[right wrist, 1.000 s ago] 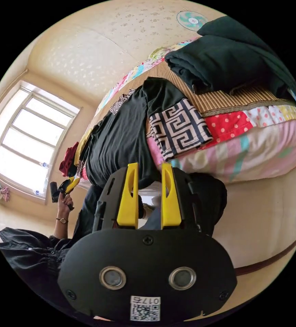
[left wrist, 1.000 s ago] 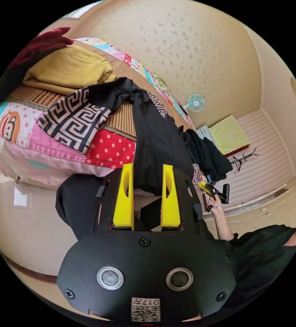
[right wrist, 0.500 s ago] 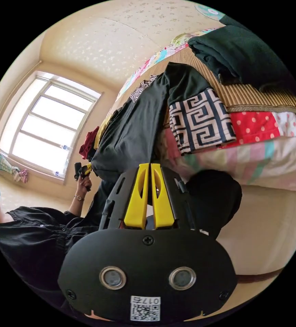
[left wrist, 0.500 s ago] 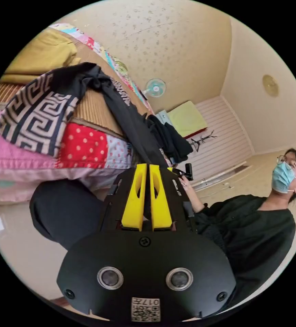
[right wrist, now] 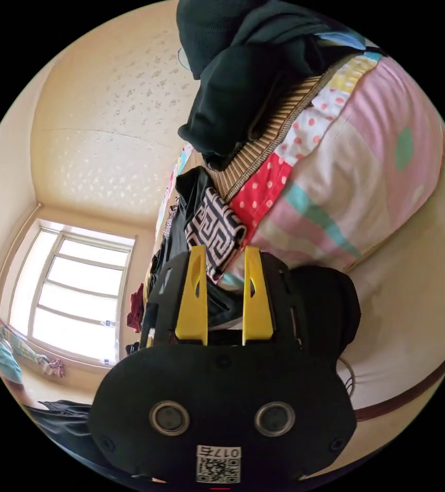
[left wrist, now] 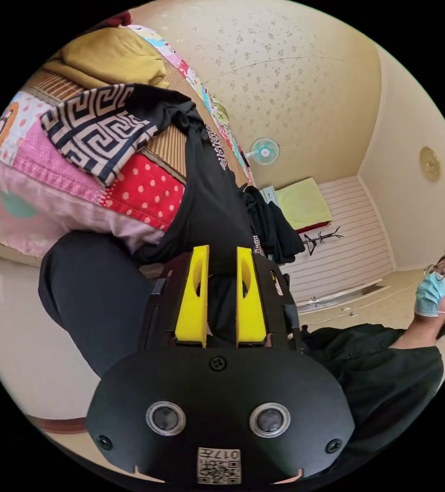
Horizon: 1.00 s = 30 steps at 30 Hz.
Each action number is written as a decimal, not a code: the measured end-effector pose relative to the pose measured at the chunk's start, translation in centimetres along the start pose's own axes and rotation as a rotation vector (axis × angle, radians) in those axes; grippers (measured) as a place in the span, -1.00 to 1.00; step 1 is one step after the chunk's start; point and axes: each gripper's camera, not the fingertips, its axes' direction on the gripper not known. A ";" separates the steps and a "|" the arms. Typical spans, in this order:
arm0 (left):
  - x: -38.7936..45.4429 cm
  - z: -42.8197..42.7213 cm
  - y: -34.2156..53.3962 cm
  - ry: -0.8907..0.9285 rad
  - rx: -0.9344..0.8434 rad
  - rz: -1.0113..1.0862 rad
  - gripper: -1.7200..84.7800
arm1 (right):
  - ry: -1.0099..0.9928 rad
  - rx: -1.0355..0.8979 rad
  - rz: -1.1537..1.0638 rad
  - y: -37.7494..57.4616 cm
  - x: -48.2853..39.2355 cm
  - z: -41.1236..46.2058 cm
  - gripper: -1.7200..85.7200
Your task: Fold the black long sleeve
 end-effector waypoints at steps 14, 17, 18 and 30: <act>7.9 0.5 0.3 0.019 -0.101 0.159 -0.78 | 0.136 0.200 0.007 -4.4 5.6 -20.4 -0.86; 7.6 1.0 0.3 0.044 -0.116 0.138 -0.78 | 0.154 0.229 0.159 -3.3 10.0 -21.9 -0.75; 7.5 1.2 0.3 0.069 -0.118 0.133 -0.78 | 0.132 0.241 0.211 -2.2 11.2 -22.1 -0.74; 7.5 1.9 0.8 0.151 -0.108 0.092 -0.78 | -0.798 0.398 0.733 4.2 22.0 -10.8 -0.74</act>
